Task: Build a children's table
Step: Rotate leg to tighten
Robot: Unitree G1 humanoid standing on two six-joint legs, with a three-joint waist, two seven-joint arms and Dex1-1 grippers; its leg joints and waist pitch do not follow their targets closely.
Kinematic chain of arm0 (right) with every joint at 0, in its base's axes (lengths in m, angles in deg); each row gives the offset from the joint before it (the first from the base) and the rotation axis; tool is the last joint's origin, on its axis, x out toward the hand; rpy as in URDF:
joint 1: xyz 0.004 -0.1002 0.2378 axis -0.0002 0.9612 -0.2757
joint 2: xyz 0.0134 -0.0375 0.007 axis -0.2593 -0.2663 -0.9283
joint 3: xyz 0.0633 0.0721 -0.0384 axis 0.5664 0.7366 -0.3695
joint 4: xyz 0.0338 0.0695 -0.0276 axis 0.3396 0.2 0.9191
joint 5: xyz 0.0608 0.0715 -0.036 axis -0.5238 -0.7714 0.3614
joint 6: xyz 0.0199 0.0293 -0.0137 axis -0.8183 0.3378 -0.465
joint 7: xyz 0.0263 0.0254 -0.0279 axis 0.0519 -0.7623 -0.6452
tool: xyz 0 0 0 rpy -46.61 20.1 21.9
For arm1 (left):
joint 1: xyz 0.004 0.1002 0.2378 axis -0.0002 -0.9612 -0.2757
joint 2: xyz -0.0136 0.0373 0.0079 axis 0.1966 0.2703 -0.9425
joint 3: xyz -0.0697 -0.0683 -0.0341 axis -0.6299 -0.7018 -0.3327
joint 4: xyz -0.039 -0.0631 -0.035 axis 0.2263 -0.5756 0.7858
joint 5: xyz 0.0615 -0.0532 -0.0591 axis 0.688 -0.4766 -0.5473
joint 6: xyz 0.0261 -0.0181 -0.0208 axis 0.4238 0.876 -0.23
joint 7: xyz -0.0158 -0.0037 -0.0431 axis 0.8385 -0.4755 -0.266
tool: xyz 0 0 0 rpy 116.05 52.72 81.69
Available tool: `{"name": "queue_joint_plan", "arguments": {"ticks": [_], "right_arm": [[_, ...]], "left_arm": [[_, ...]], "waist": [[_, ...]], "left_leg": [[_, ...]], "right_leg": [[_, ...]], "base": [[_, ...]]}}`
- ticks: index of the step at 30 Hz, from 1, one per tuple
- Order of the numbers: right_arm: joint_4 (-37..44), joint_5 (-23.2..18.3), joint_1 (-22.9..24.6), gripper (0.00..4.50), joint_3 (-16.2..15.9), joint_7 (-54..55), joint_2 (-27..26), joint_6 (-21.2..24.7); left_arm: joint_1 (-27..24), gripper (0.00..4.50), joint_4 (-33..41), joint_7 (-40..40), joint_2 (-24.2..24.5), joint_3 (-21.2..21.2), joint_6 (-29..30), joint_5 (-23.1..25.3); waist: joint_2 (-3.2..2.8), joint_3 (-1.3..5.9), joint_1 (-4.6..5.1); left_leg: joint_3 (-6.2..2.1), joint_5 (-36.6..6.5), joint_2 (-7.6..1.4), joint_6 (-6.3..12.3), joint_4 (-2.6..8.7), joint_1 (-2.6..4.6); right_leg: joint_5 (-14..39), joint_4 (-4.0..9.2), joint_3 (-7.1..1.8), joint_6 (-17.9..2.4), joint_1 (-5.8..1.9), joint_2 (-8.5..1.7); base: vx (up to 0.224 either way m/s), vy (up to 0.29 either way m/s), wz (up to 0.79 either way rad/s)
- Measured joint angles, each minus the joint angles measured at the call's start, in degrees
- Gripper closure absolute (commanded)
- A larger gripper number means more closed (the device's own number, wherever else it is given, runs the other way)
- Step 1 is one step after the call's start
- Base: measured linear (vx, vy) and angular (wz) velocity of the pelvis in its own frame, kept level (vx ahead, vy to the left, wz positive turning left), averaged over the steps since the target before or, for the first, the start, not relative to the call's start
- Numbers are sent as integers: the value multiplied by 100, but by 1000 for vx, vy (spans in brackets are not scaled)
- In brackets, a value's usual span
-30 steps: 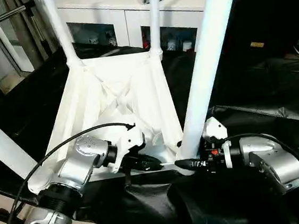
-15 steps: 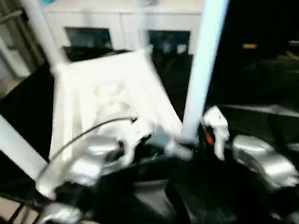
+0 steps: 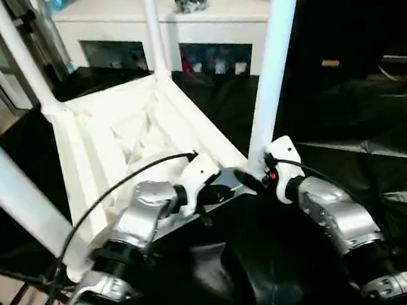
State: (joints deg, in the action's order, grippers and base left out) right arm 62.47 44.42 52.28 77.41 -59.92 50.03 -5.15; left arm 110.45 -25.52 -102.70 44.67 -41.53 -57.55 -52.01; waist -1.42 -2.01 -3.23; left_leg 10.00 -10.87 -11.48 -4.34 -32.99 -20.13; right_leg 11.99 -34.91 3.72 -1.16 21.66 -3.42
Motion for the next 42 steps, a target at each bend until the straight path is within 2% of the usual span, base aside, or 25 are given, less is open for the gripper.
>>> {"name": "queue_joint_plan", "arguments": {"ticks": [5,9,14,18,21,25,30,34,37,39,42], "right_arm": [[281,-124,172,71,-181,-1071,531,-205],[533,-353,419,71,-284,-1979,944,-359],[676,-575,541,104,-293,-2547,1149,-329],[882,-789,720,147,-323,-2964,1248,-231],[932,-795,726,171,-354,-3034,1250,-185],[955,-795,727,175,-356,-3044,1251,-133],[964,-788,731,176,-345,-2995,1232,-82],[759,-672,681,176,-200,-2429,953,-113],[548,-560,594,176,-84,-1842,713,-147],[280,-442,419,177,60,-1157,406,-155],[-6,-327,215,177,227,-203,-58,-127]], "left_arm": [[-94,450,153,-708,393,56,-266,-159],[-176,450,261,-1426,769,102,-411,-338],[-191,450,281,-1770,940,166,-493,-358],[-240,450,326,-2102,1103,206,-544,-475],[-255,450,353,-2168,1151,209,-555,-486],[-265,450,359,-2170,1150,208,-569,-485],[-275,450,359,-2055,1075,200,-566,-485],[-282,450,343,-1470,837,96,-398,-393],[-281,450,310,-1032,662,29,-294,-328],[-268,450,277,-530,438,-65,-144,-212],[-226,450,258,135,131,-128,95,-84]], "waist": [[-3,0,-32],[-2,-2,-119],[0,-4,-146],[-3,-7,-183],[-2,-8,-191],[3,-10,-188],[3,-10,-193],[12,-10,-176],[17,-11,-123],[23,-12,-45],[21,-11,21]], "left_leg": [[0,-1,-4,2,14,-22],[0,2,-4,35,11,-35],[3,-12,-4,21,-1,-33],[4,-16,-10,11,0,-28],[6,-16,-11,10,-6,-31],[6,-16,-11,10,-10,-32],[6,-16,-11,10,-13,-30],[7,-14,-11,7,-23,-13],[9,-11,-10,2,-20,3],[8,-9,-10,-1,-18,7],[6,-8,-7,-4,-8,9]], "right_leg": [[29,-2,7,8,30,3],[46,1,7,0,37,3],[45,-3,3,0,36,1],[46,-10,7,0,36,3],[45,-11,5,0,35,2],[45,-10,5,0,34,1],[45,-13,5,0,31,1],[35,-19,2,0,15,0],[21,-16,-4,2,6,0],[10,-16,-2,3,7,0],[18,-10,-2,23,4,0]], "base": [[31,-3,0],[0,0,0],[0,0,0],[0,0,0],[0,0,0],[0,0,0],[0,0,0],[0,0,0],[0,0,0],[0,0,0],[0,0,0]]}}
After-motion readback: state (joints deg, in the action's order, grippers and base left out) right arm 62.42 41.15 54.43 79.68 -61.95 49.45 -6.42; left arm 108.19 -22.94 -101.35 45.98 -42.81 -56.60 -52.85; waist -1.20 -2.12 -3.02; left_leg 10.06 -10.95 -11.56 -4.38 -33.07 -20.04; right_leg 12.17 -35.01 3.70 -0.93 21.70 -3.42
